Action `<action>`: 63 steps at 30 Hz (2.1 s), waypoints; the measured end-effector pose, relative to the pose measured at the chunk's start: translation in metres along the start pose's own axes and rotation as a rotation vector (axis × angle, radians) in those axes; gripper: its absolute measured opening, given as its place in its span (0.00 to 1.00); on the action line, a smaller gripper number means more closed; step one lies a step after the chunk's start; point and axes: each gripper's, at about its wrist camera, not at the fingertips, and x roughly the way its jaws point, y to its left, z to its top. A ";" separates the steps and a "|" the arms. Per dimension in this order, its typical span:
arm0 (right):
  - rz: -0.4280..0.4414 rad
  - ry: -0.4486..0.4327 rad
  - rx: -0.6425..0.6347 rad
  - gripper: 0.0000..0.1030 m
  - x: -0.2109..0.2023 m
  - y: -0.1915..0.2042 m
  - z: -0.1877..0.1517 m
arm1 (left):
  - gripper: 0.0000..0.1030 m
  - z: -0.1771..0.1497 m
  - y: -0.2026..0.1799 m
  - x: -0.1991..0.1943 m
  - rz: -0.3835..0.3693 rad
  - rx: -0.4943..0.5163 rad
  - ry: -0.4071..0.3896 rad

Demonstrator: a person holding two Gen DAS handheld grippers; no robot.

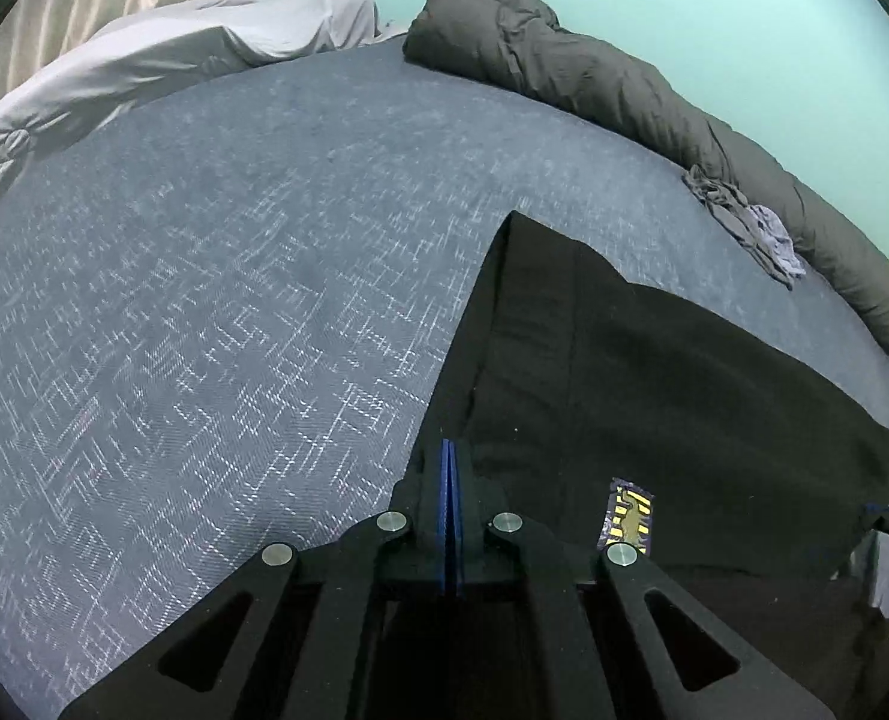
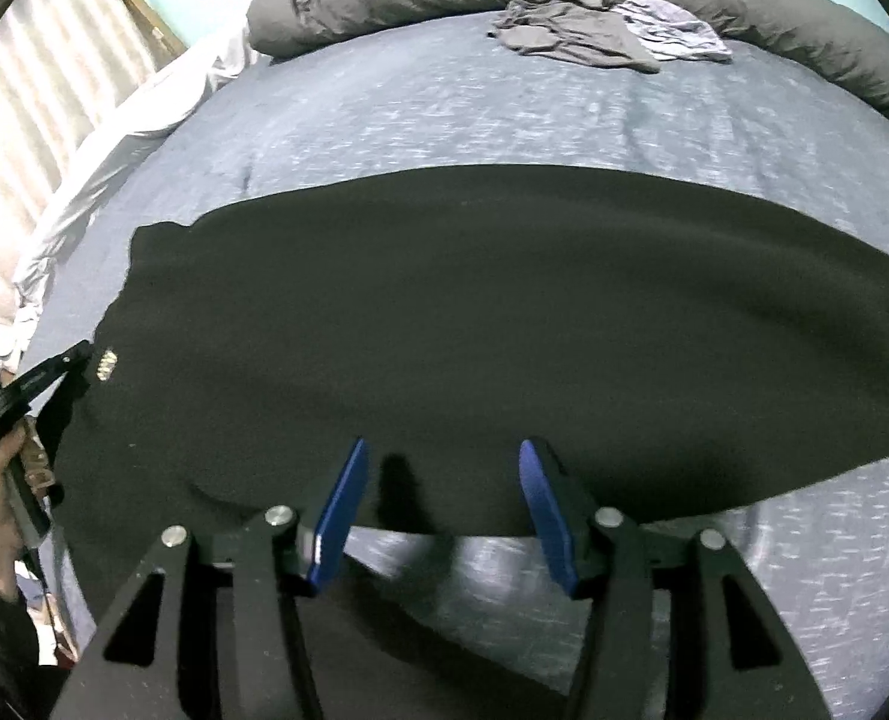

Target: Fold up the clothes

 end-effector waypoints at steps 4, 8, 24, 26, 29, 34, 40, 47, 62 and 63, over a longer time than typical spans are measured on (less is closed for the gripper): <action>-0.039 0.043 0.018 0.52 0.005 -0.019 -0.001 | 0.02 0.002 0.006 -0.007 -0.009 -0.029 -0.008; -0.029 0.013 0.056 0.52 -0.004 -0.035 0.006 | 0.21 0.017 0.008 -0.015 -0.039 -0.074 -0.019; -0.067 -0.123 0.270 0.57 -0.036 -0.173 0.026 | 0.43 0.113 -0.038 0.068 -0.012 0.092 0.127; -0.063 -0.129 0.277 0.57 -0.037 -0.186 0.026 | 0.43 0.116 -0.031 0.075 -0.031 0.064 0.129; -0.081 -0.161 0.294 0.57 -0.046 -0.210 0.029 | 0.43 0.118 -0.027 0.084 -0.073 0.048 0.141; -0.155 -0.188 0.316 0.65 -0.056 -0.251 0.048 | 0.11 0.116 -0.030 0.088 -0.079 0.064 0.138; -0.218 -0.147 0.352 0.65 -0.049 -0.282 0.067 | 0.03 0.121 -0.037 0.071 -0.028 0.126 0.059; -0.286 -0.049 0.217 0.65 -0.008 -0.271 0.087 | 0.01 0.133 -0.028 0.074 -0.007 0.099 0.034; -0.365 -0.054 -0.087 0.37 0.021 -0.240 0.095 | 0.01 0.136 -0.024 0.083 0.027 0.082 0.025; -0.368 -0.060 -0.108 0.13 0.021 -0.238 0.094 | 0.01 0.138 -0.025 0.083 0.028 0.082 0.019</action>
